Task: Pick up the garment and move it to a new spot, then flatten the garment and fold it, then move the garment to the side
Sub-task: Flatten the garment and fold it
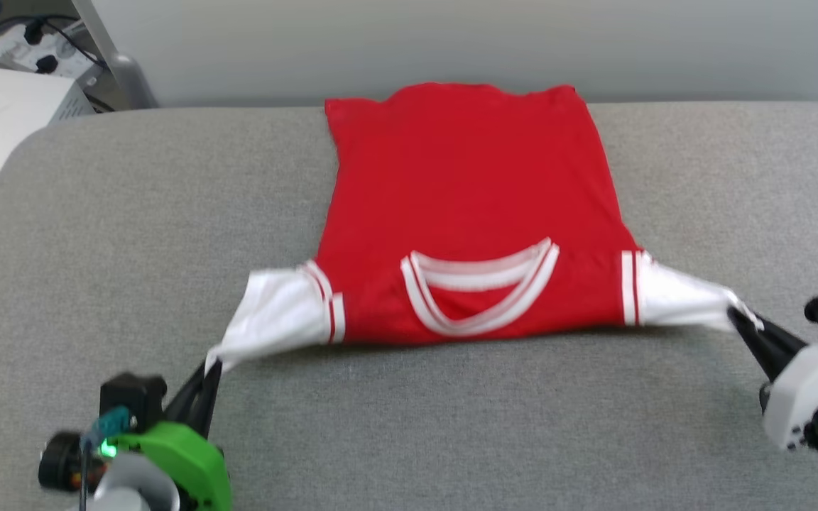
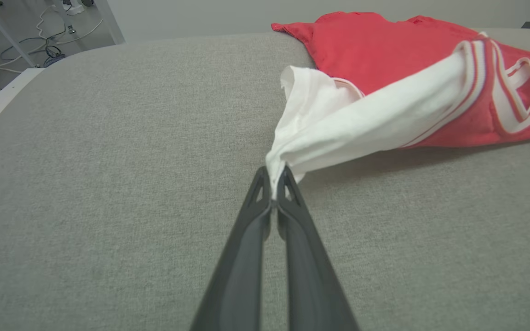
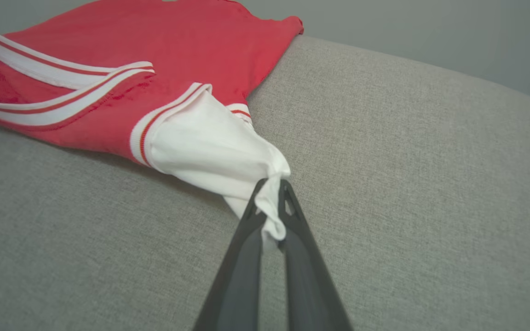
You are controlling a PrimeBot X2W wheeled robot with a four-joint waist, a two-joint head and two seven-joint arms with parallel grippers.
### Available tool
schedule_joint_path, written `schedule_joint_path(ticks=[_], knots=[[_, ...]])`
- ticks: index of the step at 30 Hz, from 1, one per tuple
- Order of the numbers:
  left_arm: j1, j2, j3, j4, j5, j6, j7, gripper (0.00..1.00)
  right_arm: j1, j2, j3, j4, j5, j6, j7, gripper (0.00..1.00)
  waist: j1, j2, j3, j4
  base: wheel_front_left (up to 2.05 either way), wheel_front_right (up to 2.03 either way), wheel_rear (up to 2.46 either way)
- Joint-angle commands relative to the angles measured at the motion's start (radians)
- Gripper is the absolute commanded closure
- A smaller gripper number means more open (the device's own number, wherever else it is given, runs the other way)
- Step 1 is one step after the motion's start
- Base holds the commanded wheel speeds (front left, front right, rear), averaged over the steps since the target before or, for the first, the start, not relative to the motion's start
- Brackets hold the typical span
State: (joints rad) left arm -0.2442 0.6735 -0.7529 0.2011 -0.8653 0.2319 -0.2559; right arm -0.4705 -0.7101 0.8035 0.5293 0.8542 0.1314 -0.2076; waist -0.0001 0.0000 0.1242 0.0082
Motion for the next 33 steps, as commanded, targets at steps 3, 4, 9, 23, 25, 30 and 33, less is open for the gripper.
schedule_joint_path(ticks=[3, 4, 9, 23, 25, 30, 33], knots=[[0.091, -0.004, 0.007, -0.014, -0.025, 0.022, -0.006, 1.0, 0.102, -0.015, -0.033, -0.008, 0.004, -0.001, -0.009, 1.0, 0.0001, 0.0, -0.05, 0.008, 0.0, 0.0, 0.0], [0.116, -0.012, 0.015, -0.017, -0.027, 0.026, -0.006, 1.0, 0.134, -0.017, -0.044, -0.009, 0.0, -0.001, -0.01, 1.0, 0.0001, 0.0, -0.057, 0.01, 0.0, 0.0, 0.0], [0.221, -0.043, 0.046, -0.013, -0.014, 0.038, -0.006, 1.0, 0.277, -0.011, -0.123, -0.016, 0.003, -0.001, -0.015, 1.0, 0.0001, 0.0, -0.08, 0.016, 0.0, 0.0, 0.0], [0.307, -0.106, 0.155, -0.041, 0.093, 0.015, -0.006, 1.0, 0.451, 0.067, -0.397, -0.077, -0.101, -0.001, -0.002, 0.42, 0.0001, 0.0, -0.077, 0.019, 0.0, 0.0, 0.0], [0.303, -0.113, 0.162, -0.048, 0.117, 0.011, -0.006, 1.0, 0.456, 0.08, -0.436, -0.102, -0.128, -0.001, 0.009, 0.0, 0.0001, 0.0, -0.076, 0.02, 0.0, 0.0, 0.0], [0.3, -0.133, 0.186, -0.069, 0.157, 0.003, -0.006, 1.0, 0.47, 0.1, -0.548, -0.2, -0.194, -0.001, 0.032, 0.0, 0.0001, 0.0, -0.071, 0.023, 0.0, 0.0, 0.0], [0.298, -0.144, 0.197, -0.083, 0.18, 0.001, -0.006, 1.0, 0.472, 0.105, -0.634, -0.29, -0.234, -0.001, 0.056, 0.0, 0.0001, 0.0, -0.064, 0.027, 0.0, 0.0, 0.0]])
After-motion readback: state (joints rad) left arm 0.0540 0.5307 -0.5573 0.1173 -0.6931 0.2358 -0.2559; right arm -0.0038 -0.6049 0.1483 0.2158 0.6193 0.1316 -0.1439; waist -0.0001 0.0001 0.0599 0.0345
